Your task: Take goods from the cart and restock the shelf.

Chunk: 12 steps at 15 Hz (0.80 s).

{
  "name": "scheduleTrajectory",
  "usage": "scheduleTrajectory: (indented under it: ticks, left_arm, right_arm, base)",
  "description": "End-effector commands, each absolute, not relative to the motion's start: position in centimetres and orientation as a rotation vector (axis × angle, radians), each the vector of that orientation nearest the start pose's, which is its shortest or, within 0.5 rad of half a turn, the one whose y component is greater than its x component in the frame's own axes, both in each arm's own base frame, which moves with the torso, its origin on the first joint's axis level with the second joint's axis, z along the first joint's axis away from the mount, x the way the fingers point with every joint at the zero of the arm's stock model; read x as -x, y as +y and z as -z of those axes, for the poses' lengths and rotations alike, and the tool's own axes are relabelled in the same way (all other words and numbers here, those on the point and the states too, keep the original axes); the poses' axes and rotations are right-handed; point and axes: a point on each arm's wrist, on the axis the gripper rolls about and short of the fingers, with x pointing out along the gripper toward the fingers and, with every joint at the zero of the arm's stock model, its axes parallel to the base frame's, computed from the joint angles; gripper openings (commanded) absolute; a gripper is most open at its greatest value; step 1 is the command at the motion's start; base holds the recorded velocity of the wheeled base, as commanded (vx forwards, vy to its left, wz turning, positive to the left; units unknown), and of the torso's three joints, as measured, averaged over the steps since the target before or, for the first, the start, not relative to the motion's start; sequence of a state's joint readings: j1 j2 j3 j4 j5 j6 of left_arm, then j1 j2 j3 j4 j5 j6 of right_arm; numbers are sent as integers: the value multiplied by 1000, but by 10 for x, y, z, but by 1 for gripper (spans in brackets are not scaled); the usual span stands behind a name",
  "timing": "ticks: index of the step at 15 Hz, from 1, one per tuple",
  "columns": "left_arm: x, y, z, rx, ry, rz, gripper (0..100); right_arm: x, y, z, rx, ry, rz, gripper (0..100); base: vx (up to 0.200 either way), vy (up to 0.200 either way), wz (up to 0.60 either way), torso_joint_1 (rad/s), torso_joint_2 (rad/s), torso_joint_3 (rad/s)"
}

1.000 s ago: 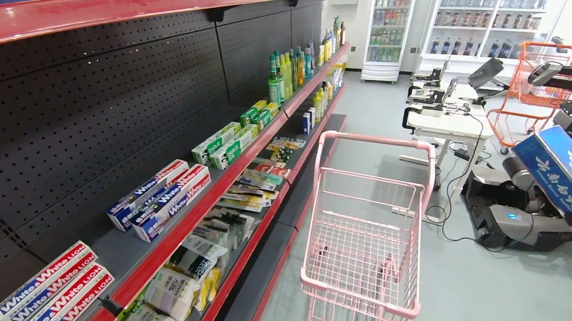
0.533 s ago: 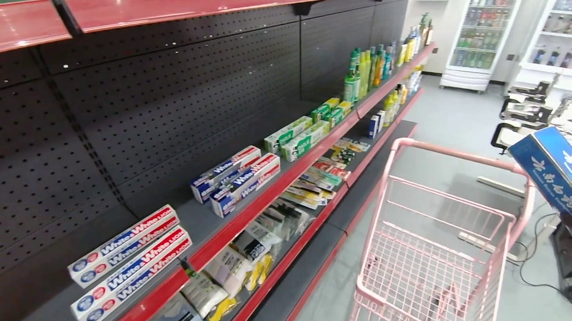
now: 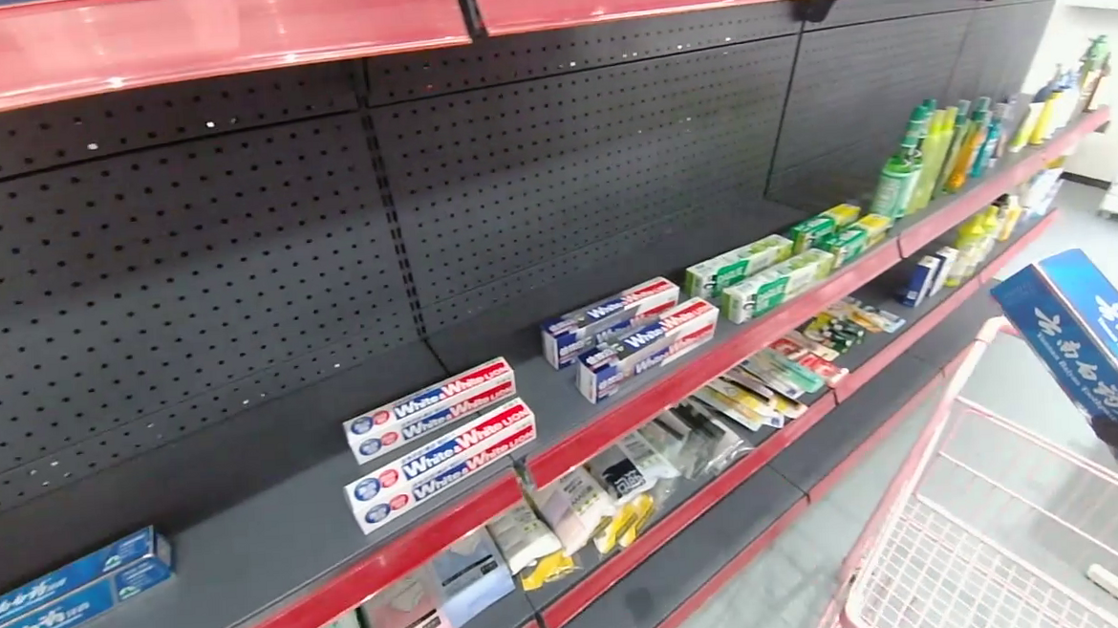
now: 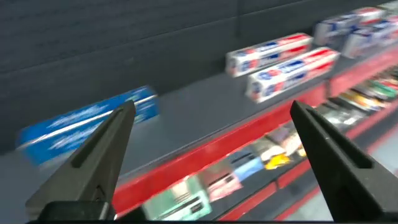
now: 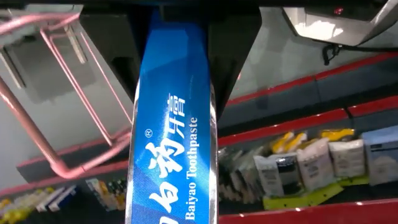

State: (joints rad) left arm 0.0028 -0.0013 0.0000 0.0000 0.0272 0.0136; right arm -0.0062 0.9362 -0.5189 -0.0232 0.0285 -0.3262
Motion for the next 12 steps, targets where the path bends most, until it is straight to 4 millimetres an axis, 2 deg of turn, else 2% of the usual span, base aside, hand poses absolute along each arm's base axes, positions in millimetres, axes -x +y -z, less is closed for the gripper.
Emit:
scheduleTrajectory:
  ticks: [1, 10, 12]
  left_arm:
    - [23, 1, -75, -14, 0, -31, 100]
    - [23, 1, -75, -14, 0, -31, 100]
    - [23, 1, -75, -14, 0, -31, 100]
  right_arm:
    - [-108, 0, -200, 318, 391, -88, 0]
    - [-108, 0, -200, 341, 392, -93, 0]
    - [-108, 0, -200, 350, 389, -93, 0]
  base:
    - [0, 0, 600, 2, 2, -2]
    - [0, 0, 600, 1, 1, 4]
    - [0, 0, 0, 0, 0, 0]
